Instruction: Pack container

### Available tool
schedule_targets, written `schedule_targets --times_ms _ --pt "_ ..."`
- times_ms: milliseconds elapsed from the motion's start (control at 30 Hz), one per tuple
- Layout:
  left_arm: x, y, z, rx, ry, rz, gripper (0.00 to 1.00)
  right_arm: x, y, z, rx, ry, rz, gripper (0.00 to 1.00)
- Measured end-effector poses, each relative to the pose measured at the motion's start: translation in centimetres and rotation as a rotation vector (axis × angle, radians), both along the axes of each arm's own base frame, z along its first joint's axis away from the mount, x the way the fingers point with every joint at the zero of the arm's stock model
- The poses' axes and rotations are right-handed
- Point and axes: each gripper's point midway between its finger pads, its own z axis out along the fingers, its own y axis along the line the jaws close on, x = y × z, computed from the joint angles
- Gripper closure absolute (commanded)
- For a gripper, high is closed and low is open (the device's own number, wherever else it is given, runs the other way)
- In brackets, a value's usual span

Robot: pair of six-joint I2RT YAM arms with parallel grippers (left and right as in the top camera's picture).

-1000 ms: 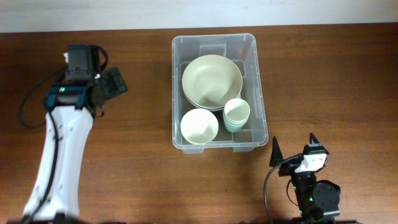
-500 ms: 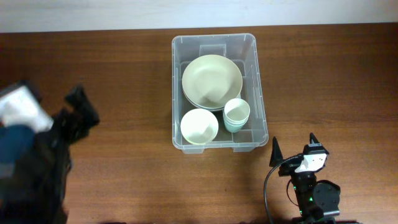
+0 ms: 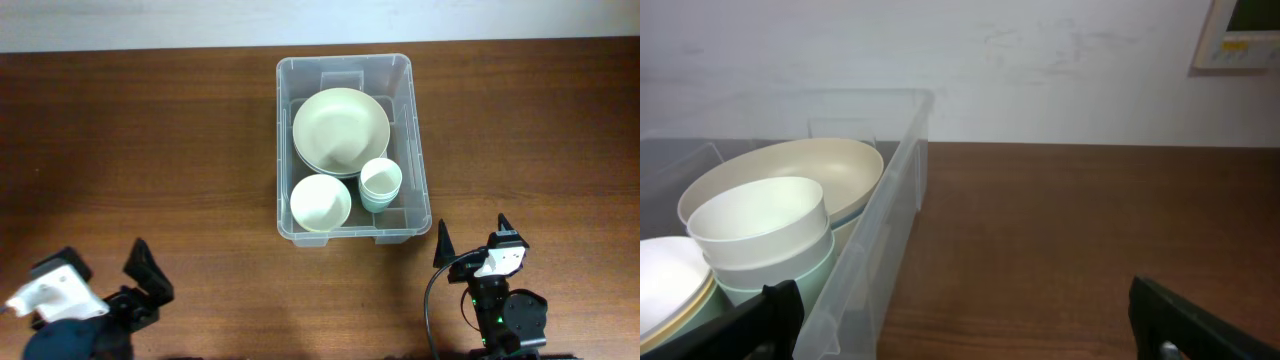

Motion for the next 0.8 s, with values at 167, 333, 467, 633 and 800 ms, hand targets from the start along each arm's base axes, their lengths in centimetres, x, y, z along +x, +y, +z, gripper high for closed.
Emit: schedule_targets --times_ms 167,333,467,633,800 --pt "3.3 0.1 -2.8 -0.035 -0.135 0.016 0.01 0.0 0.0 0.0 0.0 0.0 -0.001 0.01" --pt "7.3 0.0 -5.5 -0.052 -0.266 0.015 0.01 0.0 0.0 0.0 0.0 0.0 -0.003 0.01" --pt "9.2 -0.3 -8.1 -0.065 -0.324 -0.008 0.01 0.0 0.0 0.0 0.0 0.0 -0.003 0.01" --pt "9.9 -0.9 -11.4 -0.076 -0.35 -0.042 0.01 0.0 -0.1 0.0 0.0 0.0 -0.003 0.01" --pt "9.6 -1.2 -13.4 -0.08 -0.364 -0.057 0.01 0.0 -0.1 0.0 0.0 0.0 -0.003 0.01"
